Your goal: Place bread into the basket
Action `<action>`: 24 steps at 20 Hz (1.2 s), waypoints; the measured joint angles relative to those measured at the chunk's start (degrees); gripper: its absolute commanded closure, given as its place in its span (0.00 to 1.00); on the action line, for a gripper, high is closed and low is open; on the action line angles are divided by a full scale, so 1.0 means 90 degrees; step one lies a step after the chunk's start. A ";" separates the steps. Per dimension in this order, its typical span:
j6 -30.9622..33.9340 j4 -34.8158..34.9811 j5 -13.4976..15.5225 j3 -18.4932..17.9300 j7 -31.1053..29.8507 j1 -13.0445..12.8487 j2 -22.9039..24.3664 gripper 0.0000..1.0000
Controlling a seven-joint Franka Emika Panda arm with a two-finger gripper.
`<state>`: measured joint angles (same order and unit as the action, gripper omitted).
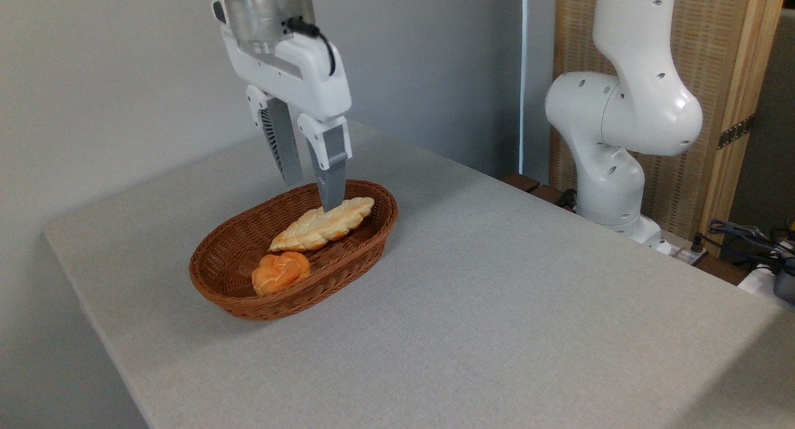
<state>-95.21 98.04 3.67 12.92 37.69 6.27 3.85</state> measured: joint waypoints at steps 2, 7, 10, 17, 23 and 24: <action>0.0006 -0.0127 -0.0008 -0.0312 0.0059 -0.0037 -0.0001 0.00; 0.0007 -0.0298 -0.0008 -0.0587 0.0062 -0.0259 -0.0030 0.00; 0.0007 -0.0315 -0.0013 -0.0585 0.0058 -0.0351 -0.0066 0.00; 0.0031 -0.0613 -0.0244 -0.0809 0.0050 -0.0591 -0.0295 0.00; 0.0158 -0.0691 -0.0252 -0.1217 0.0054 -0.0866 -0.0351 0.00; 0.0176 -0.0696 -0.0251 -0.1336 0.0058 -0.0942 -0.0354 0.00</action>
<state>-93.63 91.78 1.40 0.90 38.22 -2.21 0.67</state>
